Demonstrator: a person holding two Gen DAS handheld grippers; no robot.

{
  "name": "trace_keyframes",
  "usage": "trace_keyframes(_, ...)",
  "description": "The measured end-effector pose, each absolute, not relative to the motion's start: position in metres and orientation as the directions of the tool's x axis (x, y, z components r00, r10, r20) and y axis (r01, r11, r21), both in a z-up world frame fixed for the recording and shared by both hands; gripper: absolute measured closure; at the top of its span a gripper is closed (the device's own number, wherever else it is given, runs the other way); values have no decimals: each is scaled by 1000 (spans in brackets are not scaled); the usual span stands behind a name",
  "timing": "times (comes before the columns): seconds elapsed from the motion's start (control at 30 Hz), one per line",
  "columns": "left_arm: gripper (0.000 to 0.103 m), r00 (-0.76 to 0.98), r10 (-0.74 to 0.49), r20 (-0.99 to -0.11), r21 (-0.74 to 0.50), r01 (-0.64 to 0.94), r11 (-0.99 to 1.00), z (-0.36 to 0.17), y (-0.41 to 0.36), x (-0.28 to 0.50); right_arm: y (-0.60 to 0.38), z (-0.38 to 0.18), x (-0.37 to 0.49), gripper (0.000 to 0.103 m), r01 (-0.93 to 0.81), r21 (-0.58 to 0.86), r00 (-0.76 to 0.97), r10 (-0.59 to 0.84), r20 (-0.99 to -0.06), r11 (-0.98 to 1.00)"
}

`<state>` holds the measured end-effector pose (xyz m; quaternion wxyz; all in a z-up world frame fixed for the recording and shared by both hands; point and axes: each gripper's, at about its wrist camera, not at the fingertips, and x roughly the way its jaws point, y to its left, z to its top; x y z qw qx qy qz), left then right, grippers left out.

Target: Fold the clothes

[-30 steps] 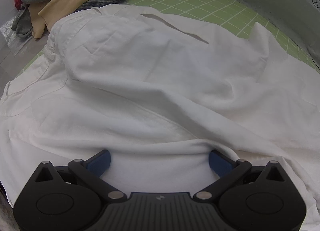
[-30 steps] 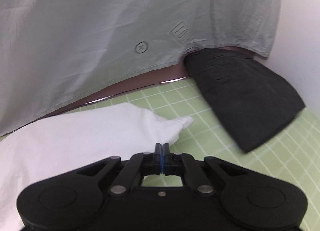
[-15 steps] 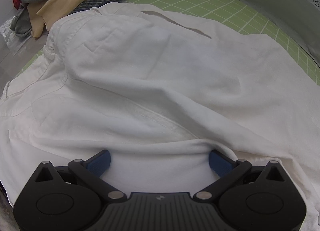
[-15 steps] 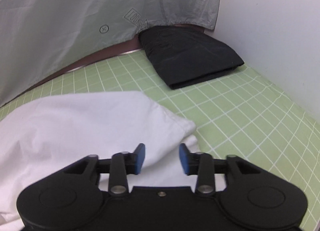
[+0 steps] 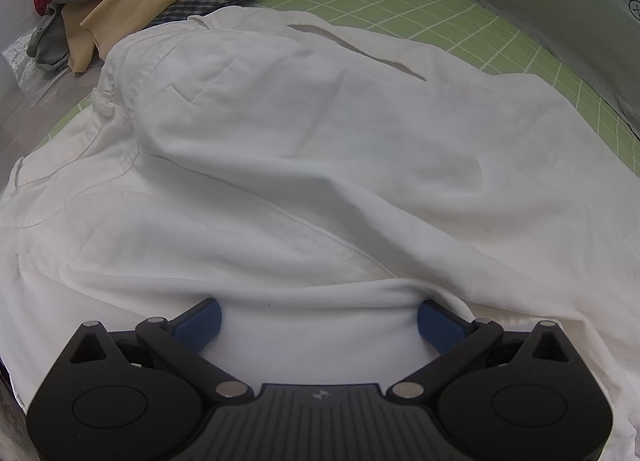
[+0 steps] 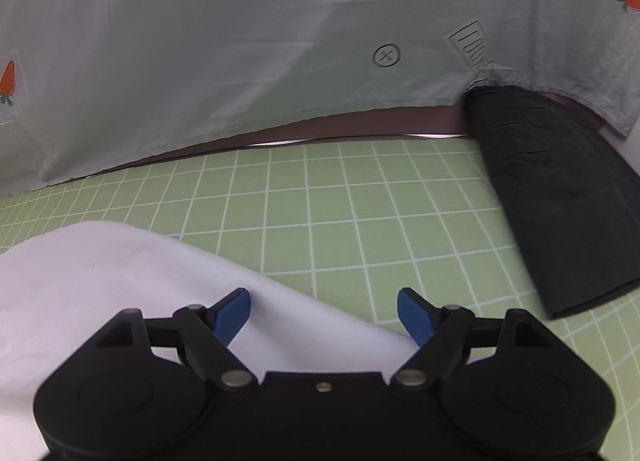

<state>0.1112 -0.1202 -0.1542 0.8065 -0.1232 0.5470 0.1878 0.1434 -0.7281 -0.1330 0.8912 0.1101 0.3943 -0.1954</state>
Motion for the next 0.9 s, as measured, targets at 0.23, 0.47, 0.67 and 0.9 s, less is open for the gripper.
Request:
trace_keyframes(0.23, 0, 336, 171, -926, 7, -437, 899, -153, -119, 112, -722, -140, 151, 95, 349, 113, 629, -144, -764, 930)
trace_keyframes(0.47, 0, 362, 183, -914, 8, -435, 900, -153, -121, 108, -652, -108, 98, 101, 338, -11, 705, -262, -659, 941)
trace_keyframes(0.67, 0, 380, 191, -905, 9, -432, 902, -154, -122, 105, -593, -133, 44, 100, 337, 75, 666, -181, -723, 939)
trace_keyframes(0.9, 0, 395, 196, -897, 9, -428, 904, -153, -122, 99, -595, -122, 27, 98, 360, 164, 666, -130, -734, 918)
